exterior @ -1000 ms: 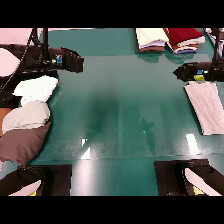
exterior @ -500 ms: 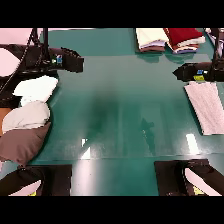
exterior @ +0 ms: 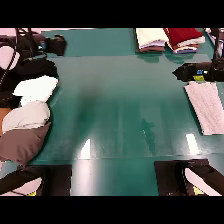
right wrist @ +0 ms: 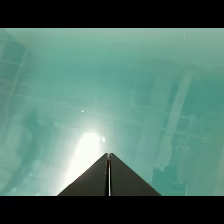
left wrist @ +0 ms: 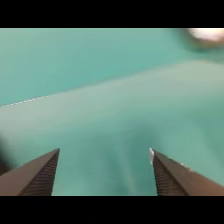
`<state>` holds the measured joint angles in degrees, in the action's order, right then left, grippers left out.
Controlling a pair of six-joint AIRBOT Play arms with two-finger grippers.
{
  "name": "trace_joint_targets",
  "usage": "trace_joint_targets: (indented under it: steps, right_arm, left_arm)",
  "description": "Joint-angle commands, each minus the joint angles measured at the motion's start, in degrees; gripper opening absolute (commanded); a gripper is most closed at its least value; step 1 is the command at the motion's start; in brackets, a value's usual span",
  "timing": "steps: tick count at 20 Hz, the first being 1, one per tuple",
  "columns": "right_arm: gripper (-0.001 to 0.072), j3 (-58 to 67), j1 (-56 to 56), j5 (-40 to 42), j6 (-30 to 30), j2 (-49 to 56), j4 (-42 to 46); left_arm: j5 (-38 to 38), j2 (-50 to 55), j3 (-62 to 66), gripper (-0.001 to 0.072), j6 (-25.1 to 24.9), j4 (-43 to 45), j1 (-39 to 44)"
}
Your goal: Fold the shirts.
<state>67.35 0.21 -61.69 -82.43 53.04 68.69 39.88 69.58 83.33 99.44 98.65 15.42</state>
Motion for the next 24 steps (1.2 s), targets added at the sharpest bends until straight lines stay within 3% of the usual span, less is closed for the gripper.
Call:
trace_joint_targets:
  steps: [1, 8, 17, 18, 19, 20, 24]
  right_arm:
    - [0.0017, 0.0, 0.1, 0.0, 0.0, 0.0, -0.1]
    - [0.0017, 0.0, 0.1, -0.6, 0.0, 0.0, -0.1]
    - [0.0017, 0.0, 0.1, -2.6, 0.0, 0.0, -0.2]
    - [0.0017, 0.0, 0.1, -2.8, 0.0, 0.0, -0.2]
    - [0.0017, 0.0, 0.1, -2.9, 0.0, 0.0, -0.2]
    - [0.0017, 0.0, 0.1, -2.8, 0.0, 0.0, -0.2]
    - [0.0017, 1.0, 0.1, -2.7, 0.0, 0.0, -0.2]
  left_arm:
    - [-1.9, 7.9, 0.0, 0.0672, 4.2, 5.2, -11.3]
    - [-10.5, 26.2, 0.1, 0.0671, 4.2, 4.2, -21.9]
    - [-19.2, 32.1, 0.0, 0.0668, 4.1, 4.2, -23.8]
    - [-19.8, 32.1, 0.1, 0.0506, 4.1, 4.2, -23.8]
    - [-19.7, 32.0, 0.3, 0.0146, 4.0, 4.2, -23.8]
    - [-18.6, 32.0, 1.2, 0.0033, 4.0, 4.2, -23.8]
    - [-8.7, 28.5, 9.8, 0.0025, 3.5, 4.2, -23.7]
